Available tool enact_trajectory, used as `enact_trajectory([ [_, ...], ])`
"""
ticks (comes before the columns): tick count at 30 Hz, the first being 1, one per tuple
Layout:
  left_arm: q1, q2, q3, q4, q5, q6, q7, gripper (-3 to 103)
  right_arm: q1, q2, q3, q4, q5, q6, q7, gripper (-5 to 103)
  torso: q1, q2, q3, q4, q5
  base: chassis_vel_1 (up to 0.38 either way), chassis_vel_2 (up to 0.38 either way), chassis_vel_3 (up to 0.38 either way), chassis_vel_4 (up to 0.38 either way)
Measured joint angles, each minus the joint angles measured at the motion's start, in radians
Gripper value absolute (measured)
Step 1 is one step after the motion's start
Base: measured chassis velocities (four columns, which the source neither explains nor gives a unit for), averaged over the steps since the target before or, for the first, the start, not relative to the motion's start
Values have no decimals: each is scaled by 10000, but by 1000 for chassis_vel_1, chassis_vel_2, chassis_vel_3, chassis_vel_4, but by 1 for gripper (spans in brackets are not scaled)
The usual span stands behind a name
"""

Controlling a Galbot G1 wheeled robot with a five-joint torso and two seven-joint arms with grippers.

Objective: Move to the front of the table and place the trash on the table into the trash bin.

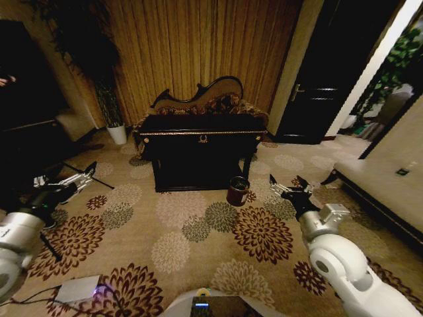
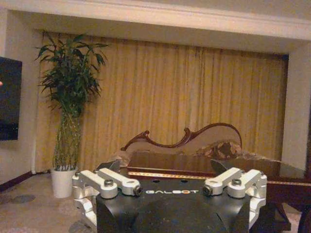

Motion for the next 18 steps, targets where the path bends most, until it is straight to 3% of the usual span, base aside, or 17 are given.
enact_trajectory([
  [9,-106,-209,225,173,441,-360,-94,100,42,121,-88,-186,-326,-14,-19,100,-11,6,-7,0,-7,-20,14,38,-13],
  [18,-328,-1084,602,495,1259,-553,-31,100,465,727,-176,-226,-813,-608,-35,100,-11,5,-5,-1,-6,0,0,0,0],
])
